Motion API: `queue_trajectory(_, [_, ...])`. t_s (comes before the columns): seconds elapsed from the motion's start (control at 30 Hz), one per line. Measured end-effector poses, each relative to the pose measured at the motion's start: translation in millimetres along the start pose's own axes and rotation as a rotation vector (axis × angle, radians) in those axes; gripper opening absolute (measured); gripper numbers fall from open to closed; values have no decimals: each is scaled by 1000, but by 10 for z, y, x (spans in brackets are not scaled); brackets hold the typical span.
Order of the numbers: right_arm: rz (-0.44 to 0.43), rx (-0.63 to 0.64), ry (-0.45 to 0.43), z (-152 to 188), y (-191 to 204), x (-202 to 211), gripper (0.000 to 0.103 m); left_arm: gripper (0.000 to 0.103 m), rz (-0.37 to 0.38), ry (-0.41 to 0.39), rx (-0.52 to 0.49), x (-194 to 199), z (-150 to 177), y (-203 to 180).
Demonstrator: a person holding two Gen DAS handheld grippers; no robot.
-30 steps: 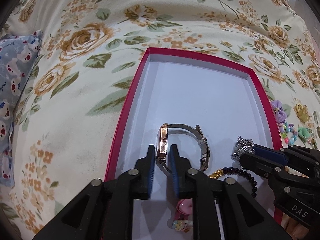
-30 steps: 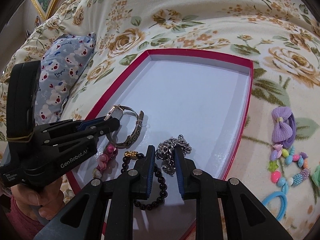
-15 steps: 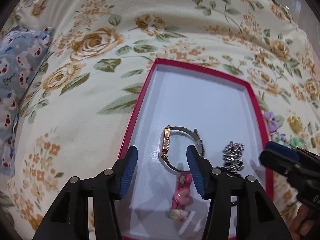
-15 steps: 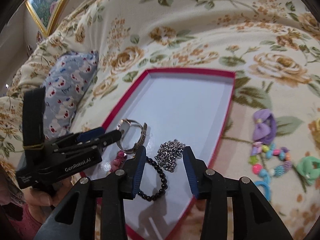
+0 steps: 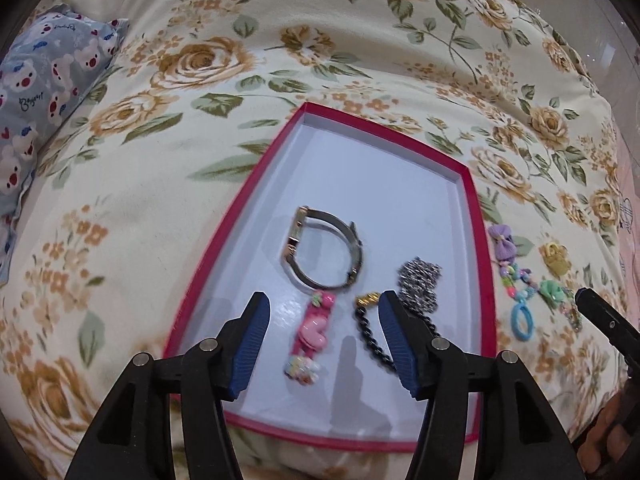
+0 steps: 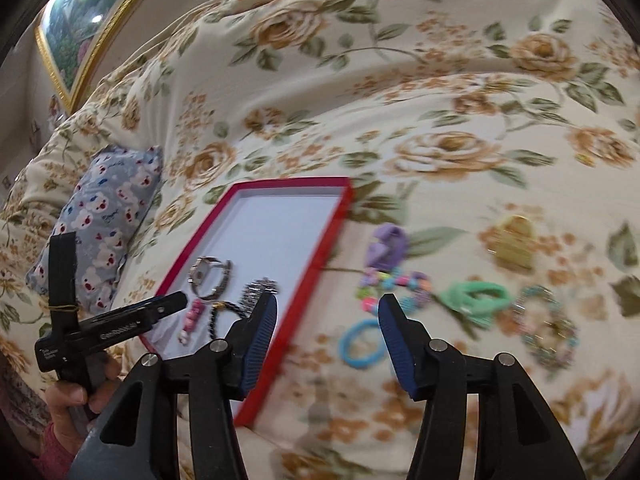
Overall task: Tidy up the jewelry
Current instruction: 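Open both tools to release the watch and chain in the tray, then withdraw, then grasp the purple bow hair tie with the left tool while the right tool grasps the yellow hair claw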
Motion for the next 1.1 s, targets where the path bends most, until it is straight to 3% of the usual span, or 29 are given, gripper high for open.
queue_trajectory(0.57, [154,-78,-60,97,-753,559,56,58,79,9,-149,144,51,-651])
queue_trajectory(1.1, [170,-98,-72,27,-915,565,56,59,107,1,-244,52,-49,-1099])
Point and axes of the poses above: each gripper's, at about its wrist camera, not at the fingertips, and x roughly against the way its jaws point, y to its left, z to its underside, the point moved 3 cm from there along -x, roughly the way its jaws point, and after that the axes turned 9 degrees about -y, right-handed, at the moved point
